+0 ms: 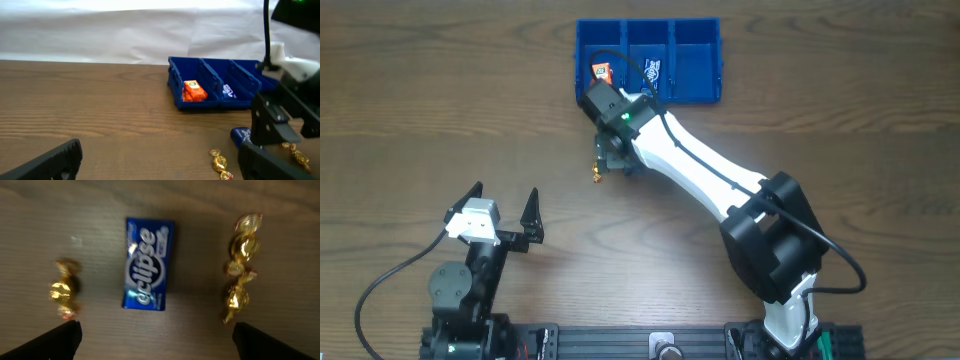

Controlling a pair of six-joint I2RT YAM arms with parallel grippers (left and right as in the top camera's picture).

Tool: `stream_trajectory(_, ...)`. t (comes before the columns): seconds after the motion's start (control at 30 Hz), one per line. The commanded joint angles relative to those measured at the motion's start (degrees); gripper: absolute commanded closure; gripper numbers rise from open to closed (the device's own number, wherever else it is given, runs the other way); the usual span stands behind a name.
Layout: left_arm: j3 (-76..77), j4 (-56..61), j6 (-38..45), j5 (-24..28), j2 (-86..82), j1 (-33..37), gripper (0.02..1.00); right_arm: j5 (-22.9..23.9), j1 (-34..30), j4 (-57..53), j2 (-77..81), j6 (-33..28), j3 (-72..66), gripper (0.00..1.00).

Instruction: Sort Candies Into Trays

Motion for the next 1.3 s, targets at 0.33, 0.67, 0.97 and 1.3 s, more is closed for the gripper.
stream_trajectory(0.33, -1.2, -1.8, 0.2, 1.1, -0.3, -0.2, 0.020, 0.0, -0.3, 7.3, 7.1, 1.9, -1.5, 0.001)
stream_trajectory(0.67, -1.2, -1.8, 0.2, 1.1, -0.3, -0.2, 0.020, 0.0, -1.2, 8.0, 8.4, 2.3, -1.5, 0.270)
stream_trajectory(0.97, -1.2, -1.8, 0.2, 1.1, -0.3, -0.2, 0.020, -0.1, -1.2, 8.2, 8.4, 2.3, -1.5, 0.617)
stream_trajectory(1.3, -1.2, -1.8, 0.2, 1.1, -0.3, -0.2, 0.020, 5.9, -1.9, 4.5, -4.4, -3.2, 2.2, 0.768)
